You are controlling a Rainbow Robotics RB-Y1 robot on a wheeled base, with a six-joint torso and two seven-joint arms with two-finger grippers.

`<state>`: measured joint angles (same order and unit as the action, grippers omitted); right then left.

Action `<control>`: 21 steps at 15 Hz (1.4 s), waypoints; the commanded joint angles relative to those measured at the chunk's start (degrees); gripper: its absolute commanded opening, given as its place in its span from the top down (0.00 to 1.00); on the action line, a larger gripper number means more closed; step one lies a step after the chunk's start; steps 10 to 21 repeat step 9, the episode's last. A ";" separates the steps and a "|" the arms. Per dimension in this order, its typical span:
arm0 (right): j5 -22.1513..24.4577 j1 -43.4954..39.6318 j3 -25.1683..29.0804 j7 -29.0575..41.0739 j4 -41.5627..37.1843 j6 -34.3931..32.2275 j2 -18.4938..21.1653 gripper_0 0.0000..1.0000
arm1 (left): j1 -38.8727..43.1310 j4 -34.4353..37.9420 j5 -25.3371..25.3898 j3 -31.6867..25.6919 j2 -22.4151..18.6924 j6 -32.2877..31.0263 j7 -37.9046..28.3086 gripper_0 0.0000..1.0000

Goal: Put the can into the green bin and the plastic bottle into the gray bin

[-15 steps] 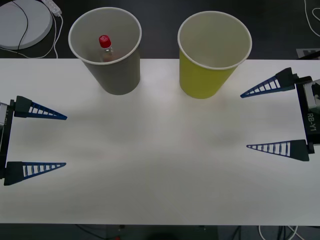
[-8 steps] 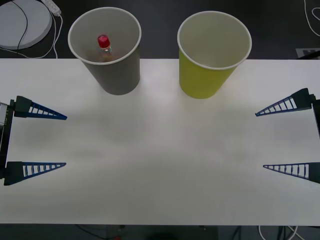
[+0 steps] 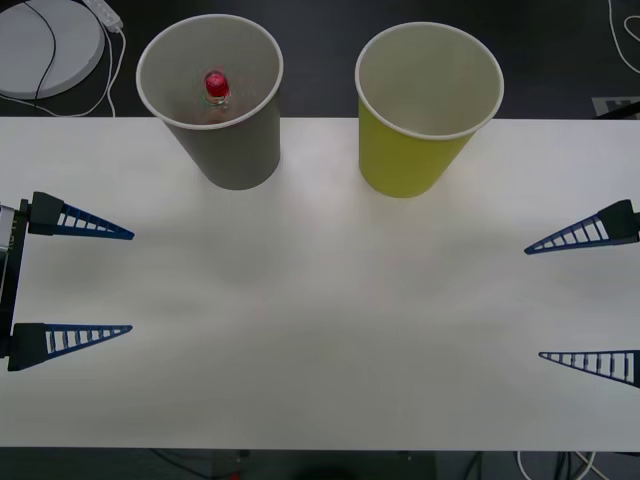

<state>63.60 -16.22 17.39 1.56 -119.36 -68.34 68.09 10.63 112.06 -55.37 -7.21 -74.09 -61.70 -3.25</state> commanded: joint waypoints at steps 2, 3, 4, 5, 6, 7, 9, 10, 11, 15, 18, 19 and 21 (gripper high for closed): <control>0.21 -0.74 0.98 1.34 0.01 0.05 0.02 0.00 | 0.00 0.00 0.00 0.00 0.00 0.00 0.00 0.00; 0.21 -0.74 0.98 1.60 0.01 -0.04 0.02 0.00 | 0.00 0.00 0.00 0.00 0.00 0.00 0.00 0.00; 0.39 -0.74 0.89 1.69 -0.08 0.05 0.02 0.00 | 0.00 0.00 0.00 0.00 0.00 0.00 0.00 0.00; 0.39 -0.83 0.89 1.69 -0.08 0.05 0.02 0.00 | 0.00 0.00 0.00 0.00 0.00 0.00 0.00 0.00; 0.65 -0.74 0.89 1.69 -0.08 0.05 0.02 0.00 | 0.00 0.00 0.00 0.00 0.00 0.00 0.00 0.00; 0.65 -0.74 0.89 1.69 -0.08 0.05 0.02 0.00 | 0.00 0.00 0.00 0.00 0.00 0.00 0.00 0.00; 0.65 -0.74 0.89 1.69 -0.08 0.05 0.02 0.00 | 0.00 0.00 0.00 0.00 0.00 0.00 0.00 0.00; 0.65 -0.74 0.89 1.69 -0.08 0.05 0.02 0.00 | 0.00 0.00 0.00 0.00 0.00 0.00 0.00 0.00; 0.65 -0.74 0.89 1.69 -0.08 0.05 0.02 0.00 | 0.00 0.00 0.00 0.00 0.00 0.00 0.00 0.00; 0.65 -0.74 0.89 1.69 -0.08 0.05 0.02 0.00 | 0.00 0.00 0.00 0.00 0.00 0.00 0.00 0.00; 0.65 -0.74 0.89 1.69 -0.08 0.05 0.02 0.00 | 0.00 0.00 0.00 0.00 0.00 0.00 0.00 0.00; 0.65 -0.74 0.89 1.69 -0.08 0.05 0.02 0.00 | 0.00 0.00 0.00 0.00 0.00 0.00 0.00 0.00; 0.65 -0.74 0.89 1.69 -0.08 0.05 0.02 0.00 | 0.00 0.00 0.00 0.00 0.00 0.00 0.00 0.00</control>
